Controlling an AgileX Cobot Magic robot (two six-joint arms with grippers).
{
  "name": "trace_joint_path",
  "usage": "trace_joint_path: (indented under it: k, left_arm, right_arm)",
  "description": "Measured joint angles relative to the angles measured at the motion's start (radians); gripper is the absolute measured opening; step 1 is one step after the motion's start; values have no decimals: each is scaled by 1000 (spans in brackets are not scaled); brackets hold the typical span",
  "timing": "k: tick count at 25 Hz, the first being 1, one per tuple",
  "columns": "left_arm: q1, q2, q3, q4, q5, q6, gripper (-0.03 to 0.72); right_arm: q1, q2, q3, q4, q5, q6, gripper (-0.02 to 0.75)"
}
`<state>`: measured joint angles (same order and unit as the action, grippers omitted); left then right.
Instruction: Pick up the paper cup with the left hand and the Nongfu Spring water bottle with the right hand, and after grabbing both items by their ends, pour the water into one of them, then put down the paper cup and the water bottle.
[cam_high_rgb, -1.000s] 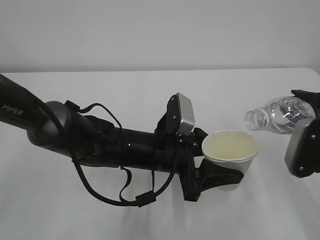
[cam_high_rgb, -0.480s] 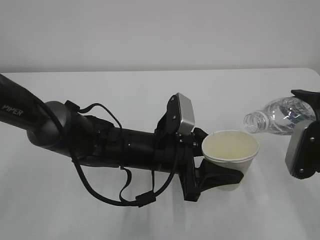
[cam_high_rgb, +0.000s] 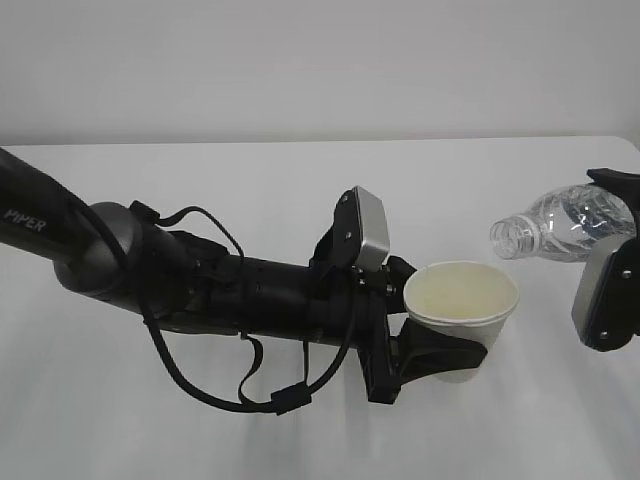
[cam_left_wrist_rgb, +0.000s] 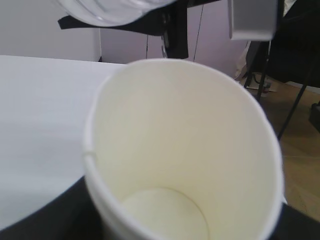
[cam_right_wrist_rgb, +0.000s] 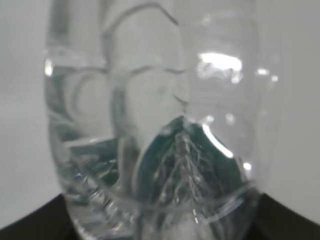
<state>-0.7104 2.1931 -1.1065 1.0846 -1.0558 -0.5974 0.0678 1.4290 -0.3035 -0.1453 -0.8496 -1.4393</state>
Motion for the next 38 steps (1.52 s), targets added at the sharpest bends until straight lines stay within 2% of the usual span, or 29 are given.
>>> trace_joint_path:
  k: [38]
  left_arm:
    - [0,34,-20,-10,-40,0,440]
  right_arm:
    - [0,0,0,-12,-8,-42,429]
